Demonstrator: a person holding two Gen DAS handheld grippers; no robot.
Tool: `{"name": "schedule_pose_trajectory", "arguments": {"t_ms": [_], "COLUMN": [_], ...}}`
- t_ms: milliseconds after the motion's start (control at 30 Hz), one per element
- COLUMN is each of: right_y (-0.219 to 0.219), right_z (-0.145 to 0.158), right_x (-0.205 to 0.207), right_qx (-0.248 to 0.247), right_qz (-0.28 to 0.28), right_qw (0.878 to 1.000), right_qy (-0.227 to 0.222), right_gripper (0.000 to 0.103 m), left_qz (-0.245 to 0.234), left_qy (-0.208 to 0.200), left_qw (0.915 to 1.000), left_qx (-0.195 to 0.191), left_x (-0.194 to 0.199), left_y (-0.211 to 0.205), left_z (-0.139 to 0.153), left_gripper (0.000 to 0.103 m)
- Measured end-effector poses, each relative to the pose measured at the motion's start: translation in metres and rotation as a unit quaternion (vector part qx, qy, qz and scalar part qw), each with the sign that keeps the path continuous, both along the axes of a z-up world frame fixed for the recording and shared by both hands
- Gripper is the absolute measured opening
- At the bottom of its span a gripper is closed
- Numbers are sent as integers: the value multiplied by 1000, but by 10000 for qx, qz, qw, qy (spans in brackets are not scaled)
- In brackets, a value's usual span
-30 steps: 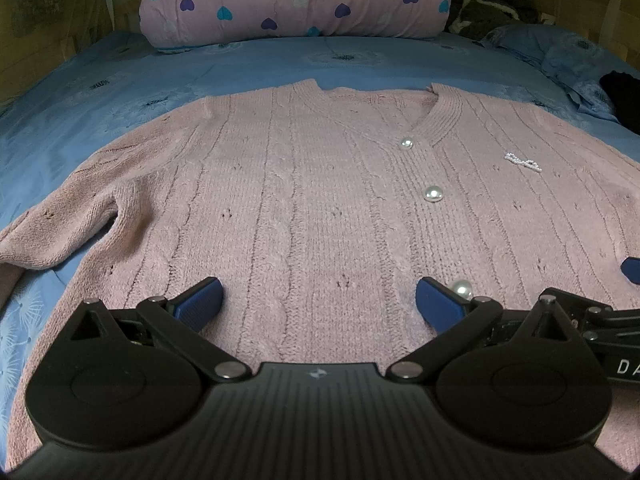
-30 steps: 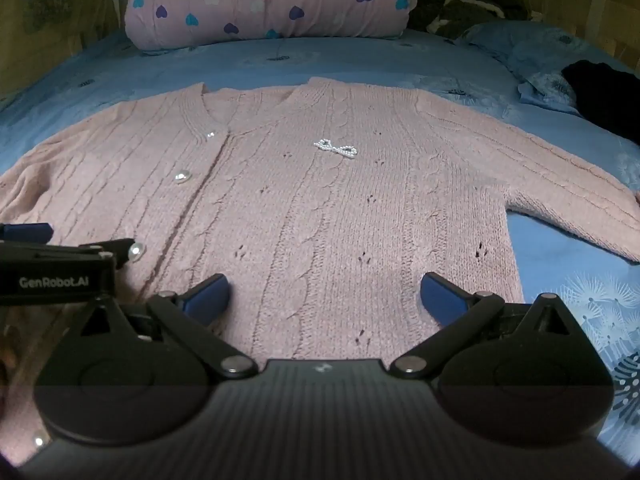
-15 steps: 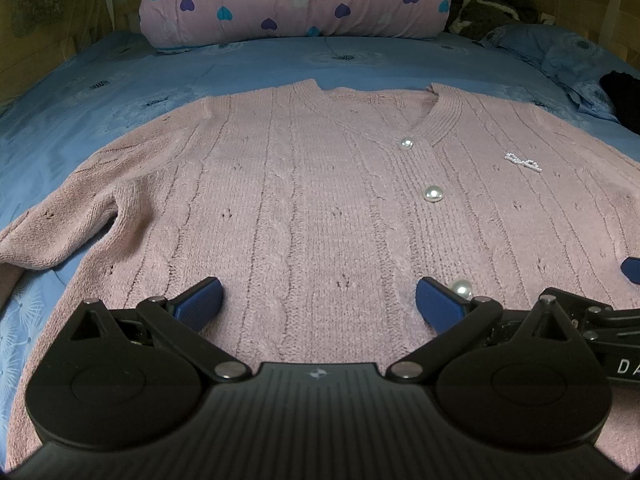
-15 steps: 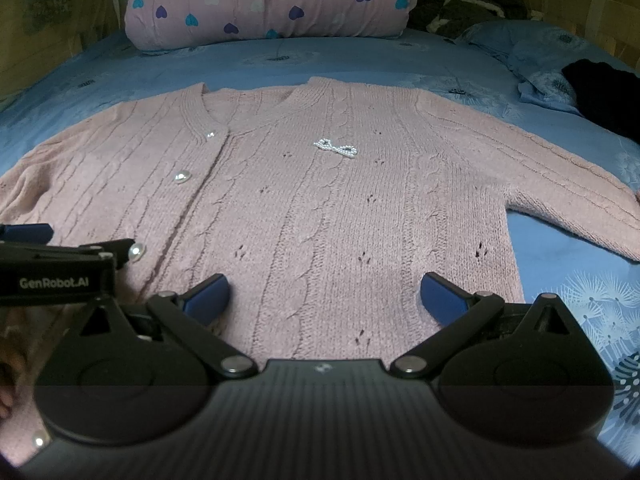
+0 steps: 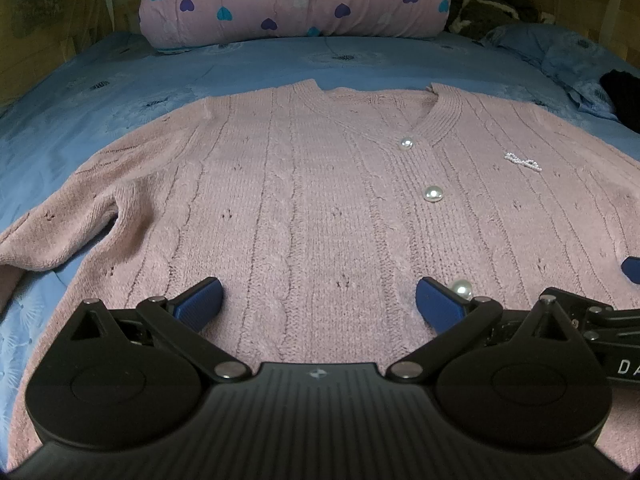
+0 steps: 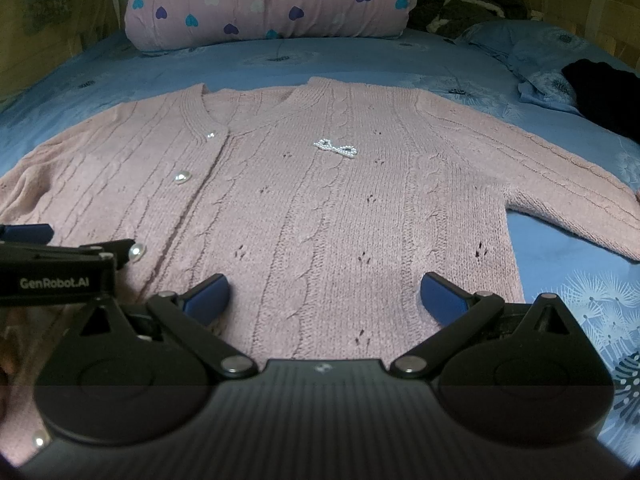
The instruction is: Fold small clothes
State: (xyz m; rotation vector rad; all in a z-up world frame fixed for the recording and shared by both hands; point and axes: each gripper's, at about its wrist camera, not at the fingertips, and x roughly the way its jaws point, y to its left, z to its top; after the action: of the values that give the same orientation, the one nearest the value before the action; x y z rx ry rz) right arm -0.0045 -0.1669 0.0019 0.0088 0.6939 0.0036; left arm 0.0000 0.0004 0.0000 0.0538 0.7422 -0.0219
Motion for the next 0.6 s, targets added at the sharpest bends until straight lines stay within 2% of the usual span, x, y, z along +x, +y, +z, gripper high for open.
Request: {"name": "schedule_pose_trajectory", "arguments": {"t_ms": [267,600], "right_y": [-1,1], "right_z": [0,24], "right_x": [1,-14], "right_qx": [-36,20], "right_qz": [-17,86], "right_qw": [10000,10000], "right_qy": [-1,-11], "right_gripper": [103,103], "left_qz": [-1,-197], "left_qy": [37,136], "left_qw": [10000,9996], "left_qx": [-16,-124], "left_x": [2,-4], "left_y": [1,4], "left_z": [4,14], "left_gripper": [103,103]}}
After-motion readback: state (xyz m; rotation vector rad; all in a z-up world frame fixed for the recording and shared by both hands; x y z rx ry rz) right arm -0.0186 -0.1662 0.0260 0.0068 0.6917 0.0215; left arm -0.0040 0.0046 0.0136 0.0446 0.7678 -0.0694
